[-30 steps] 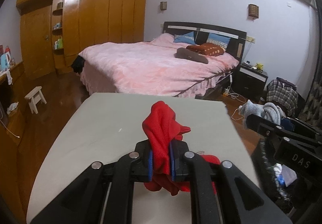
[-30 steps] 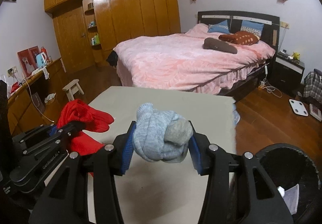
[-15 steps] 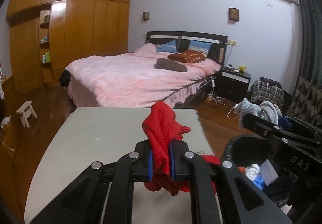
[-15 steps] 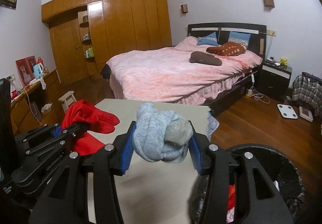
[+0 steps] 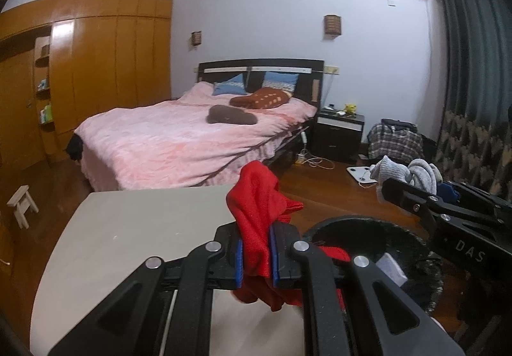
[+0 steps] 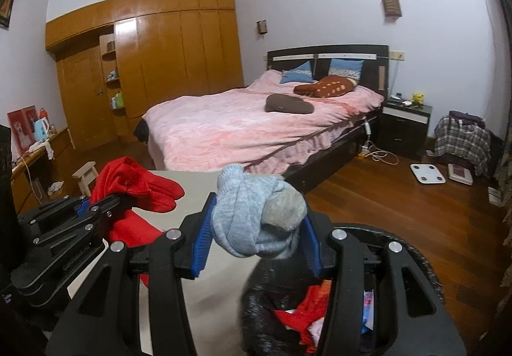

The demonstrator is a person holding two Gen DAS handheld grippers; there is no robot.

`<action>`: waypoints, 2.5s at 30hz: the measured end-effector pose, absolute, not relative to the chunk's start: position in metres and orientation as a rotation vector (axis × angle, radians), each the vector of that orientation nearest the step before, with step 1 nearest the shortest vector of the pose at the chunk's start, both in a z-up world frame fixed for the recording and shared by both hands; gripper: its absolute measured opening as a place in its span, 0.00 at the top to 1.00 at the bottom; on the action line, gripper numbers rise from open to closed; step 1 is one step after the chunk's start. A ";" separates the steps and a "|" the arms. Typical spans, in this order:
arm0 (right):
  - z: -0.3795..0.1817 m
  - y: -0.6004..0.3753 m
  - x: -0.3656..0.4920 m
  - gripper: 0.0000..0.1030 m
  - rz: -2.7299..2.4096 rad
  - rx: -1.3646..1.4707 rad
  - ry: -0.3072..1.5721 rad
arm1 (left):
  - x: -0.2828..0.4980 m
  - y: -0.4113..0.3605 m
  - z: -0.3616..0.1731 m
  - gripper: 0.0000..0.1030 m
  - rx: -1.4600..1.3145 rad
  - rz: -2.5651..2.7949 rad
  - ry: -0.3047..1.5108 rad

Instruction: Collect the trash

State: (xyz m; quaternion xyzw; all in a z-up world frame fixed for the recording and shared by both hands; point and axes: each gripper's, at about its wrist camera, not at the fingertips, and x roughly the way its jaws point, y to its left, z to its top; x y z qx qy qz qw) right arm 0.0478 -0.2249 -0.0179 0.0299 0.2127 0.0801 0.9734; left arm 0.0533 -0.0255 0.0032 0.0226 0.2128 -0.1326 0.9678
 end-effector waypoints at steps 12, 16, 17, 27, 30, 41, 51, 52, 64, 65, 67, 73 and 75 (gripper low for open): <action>-0.023 -0.283 0.030 0.55 0.061 0.065 0.432 | 0.053 -0.080 -0.002 0.88 0.067 -0.392 0.442; -0.028 -0.301 0.029 0.55 0.022 0.067 0.442 | 0.057 -0.101 -0.009 0.88 0.075 -0.438 0.453; -0.029 -0.301 0.029 0.55 0.016 0.066 0.444 | 0.058 -0.106 -0.011 0.88 0.076 -0.446 0.455; -0.053 -0.341 0.031 0.55 -0.059 0.089 0.489 | 0.077 -0.147 -0.035 0.88 0.094 -0.524 0.496; -0.061 -0.350 0.032 0.55 -0.073 0.096 0.499 | 0.082 -0.157 -0.042 0.88 0.100 -0.538 0.513; -0.083 -0.369 0.043 0.55 -0.097 0.110 0.545 | 0.100 -0.181 -0.063 0.88 0.102 -0.580 0.564; -0.096 -0.375 0.059 0.55 -0.088 0.119 0.572 | 0.113 -0.186 -0.072 0.88 0.106 -0.575 0.589; -0.097 -0.375 0.060 0.55 -0.087 0.118 0.575 | 0.115 -0.186 -0.073 0.88 0.105 -0.574 0.593; -0.096 -0.375 0.060 0.09 -0.129 0.088 0.580 | 0.125 -0.171 -0.069 0.28 0.081 -0.560 0.612; -0.095 -0.375 0.059 0.08 -0.131 0.088 0.584 | 0.124 -0.167 -0.067 0.22 0.083 -0.542 0.603; -0.093 -0.376 0.055 0.06 -0.131 0.090 0.591 | 0.119 -0.159 -0.061 0.18 0.087 -0.520 0.591; -0.080 -0.370 0.035 0.05 -0.110 0.097 0.585 | 0.098 -0.132 -0.037 0.06 0.119 -0.467 0.537; -0.074 -0.364 0.030 0.05 -0.100 0.094 0.584 | 0.091 -0.125 -0.030 0.06 0.116 -0.453 0.529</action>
